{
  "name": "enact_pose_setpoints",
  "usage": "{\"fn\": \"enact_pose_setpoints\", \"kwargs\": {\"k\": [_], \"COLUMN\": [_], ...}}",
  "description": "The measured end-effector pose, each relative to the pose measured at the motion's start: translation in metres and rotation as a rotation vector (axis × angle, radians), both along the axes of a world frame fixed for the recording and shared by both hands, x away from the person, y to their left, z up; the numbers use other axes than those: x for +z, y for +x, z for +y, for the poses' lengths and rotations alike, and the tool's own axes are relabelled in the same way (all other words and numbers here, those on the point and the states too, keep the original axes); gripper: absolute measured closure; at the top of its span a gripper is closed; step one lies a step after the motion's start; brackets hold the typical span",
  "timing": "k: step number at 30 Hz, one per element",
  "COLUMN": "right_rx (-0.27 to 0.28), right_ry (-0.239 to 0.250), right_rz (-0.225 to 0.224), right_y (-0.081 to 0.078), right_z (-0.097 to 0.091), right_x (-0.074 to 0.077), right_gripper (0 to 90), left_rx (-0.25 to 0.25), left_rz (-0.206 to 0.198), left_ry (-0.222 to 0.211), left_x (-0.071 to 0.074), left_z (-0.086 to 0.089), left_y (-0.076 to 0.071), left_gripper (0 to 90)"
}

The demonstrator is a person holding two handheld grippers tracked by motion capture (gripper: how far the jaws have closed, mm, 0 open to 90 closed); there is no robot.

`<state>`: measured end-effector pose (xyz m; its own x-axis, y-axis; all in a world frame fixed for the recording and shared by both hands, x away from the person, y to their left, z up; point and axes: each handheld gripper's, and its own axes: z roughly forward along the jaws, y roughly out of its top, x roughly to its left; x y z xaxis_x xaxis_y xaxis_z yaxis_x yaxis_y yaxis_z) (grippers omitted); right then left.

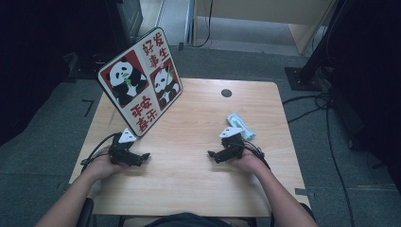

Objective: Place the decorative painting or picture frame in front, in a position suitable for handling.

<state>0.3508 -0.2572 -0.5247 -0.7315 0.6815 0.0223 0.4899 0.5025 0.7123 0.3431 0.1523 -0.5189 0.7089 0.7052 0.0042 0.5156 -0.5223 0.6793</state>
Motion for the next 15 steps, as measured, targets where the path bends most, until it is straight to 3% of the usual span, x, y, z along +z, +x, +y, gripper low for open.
{"fn": "enact_pose_setpoints", "kwargs": {"k": [9, 15], "right_rx": [0.004, 0.004], "right_ry": [0.000, 0.000], "right_rz": [0.000, 0.000], "right_y": [0.0001, 0.0001], "right_z": [-0.0003, -0.0003], "right_x": [0.0000, 0.0000], "right_gripper": [0.0, 0.0], "left_rx": [-0.033, -0.029], "left_rz": [-0.001, 0.005], "left_ry": [0.004, 0.009], "left_x": [0.0001, 0.0010], "left_z": [0.0030, 0.0040], "left_y": [0.0013, 0.0010], "left_gripper": [0.0, 0.0]}}
